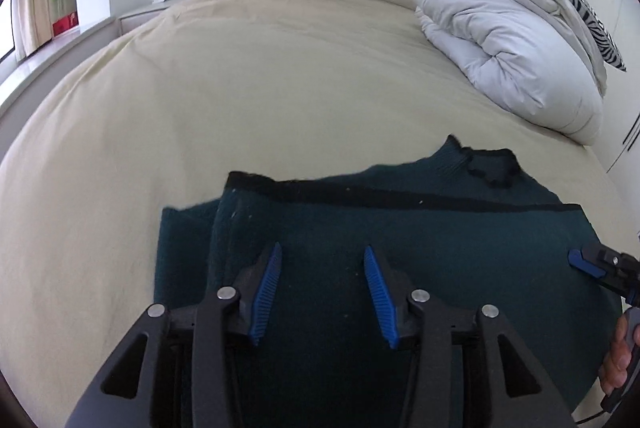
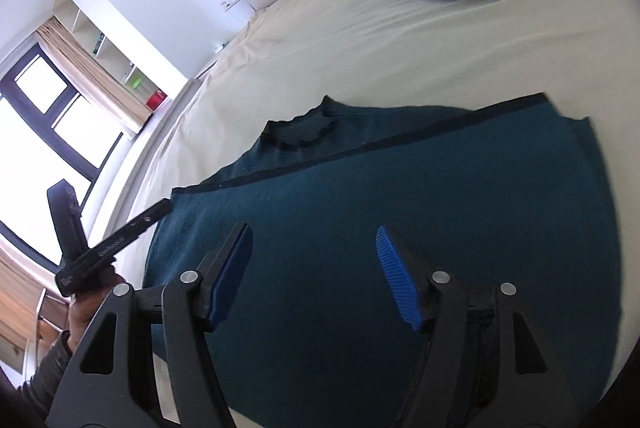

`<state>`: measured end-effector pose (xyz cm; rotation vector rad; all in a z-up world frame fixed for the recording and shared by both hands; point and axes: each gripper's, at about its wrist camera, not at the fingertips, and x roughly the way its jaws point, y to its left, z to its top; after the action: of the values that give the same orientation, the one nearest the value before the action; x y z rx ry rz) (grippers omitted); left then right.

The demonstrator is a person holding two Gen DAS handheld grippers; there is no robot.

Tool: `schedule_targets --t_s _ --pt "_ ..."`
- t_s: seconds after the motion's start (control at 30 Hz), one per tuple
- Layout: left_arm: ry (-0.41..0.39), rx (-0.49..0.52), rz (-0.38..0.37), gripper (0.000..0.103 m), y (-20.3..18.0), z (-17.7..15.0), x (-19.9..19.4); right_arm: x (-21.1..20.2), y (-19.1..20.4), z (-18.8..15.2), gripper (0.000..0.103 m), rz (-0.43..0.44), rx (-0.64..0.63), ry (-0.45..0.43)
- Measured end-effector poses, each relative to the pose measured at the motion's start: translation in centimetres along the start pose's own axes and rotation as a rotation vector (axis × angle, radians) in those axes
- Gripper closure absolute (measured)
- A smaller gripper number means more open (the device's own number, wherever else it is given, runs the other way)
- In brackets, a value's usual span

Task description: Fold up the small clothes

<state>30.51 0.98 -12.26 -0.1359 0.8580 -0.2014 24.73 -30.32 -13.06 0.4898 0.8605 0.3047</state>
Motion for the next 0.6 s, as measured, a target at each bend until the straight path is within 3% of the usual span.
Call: schedule_targets --t_s 0.07,0.17,0.23,0.3,0.4,0.47,0.5,0.53,0.6 --pt "-0.026 -0.010 -0.030 0.058 0.9 -0.7 -0.7 2.4 -0.8 0.7 0.043 -0.002 0.031 0.018" --pt "-0.030 -0.031 -0.052 0.062 2.0 -1.1 -1.3 3.1 -4.1 1.7 0.062 0.018 0.101 -0.041" --pt "-0.032 -0.051 -0.068 0.062 2.3 -1.2 -1.3 2.5 -7.2 2.0 0.085 0.057 0.211 -0.078" --pt "-0.034 -0.046 -0.064 0.062 2.2 -1.2 -1.3 1.7 -10.6 1.9 0.099 0.088 0.312 -0.119" --pt "-0.029 -0.049 -0.070 0.062 2.8 -1.3 -1.4 -0.7 -13.3 1.7 0.100 0.057 0.362 -0.216" --pt "-0.028 -0.056 -0.076 0.062 2.8 -1.2 -1.3 -2.5 -14.8 1.6 0.100 -0.007 0.394 -0.271" --pt "-0.026 -0.057 -0.075 0.062 2.8 -1.2 -1.3 -3.3 -15.2 1.6 0.091 -0.045 0.412 -0.287" --pt "-0.023 -0.058 -0.073 0.062 2.7 -1.1 -1.3 -4.3 -15.7 1.4 0.090 -0.116 0.430 -0.304" --pt "-0.016 -0.044 -0.031 0.063 2.0 -1.1 -2.1 -5.7 -15.3 1.3 0.084 -0.175 0.423 -0.323"
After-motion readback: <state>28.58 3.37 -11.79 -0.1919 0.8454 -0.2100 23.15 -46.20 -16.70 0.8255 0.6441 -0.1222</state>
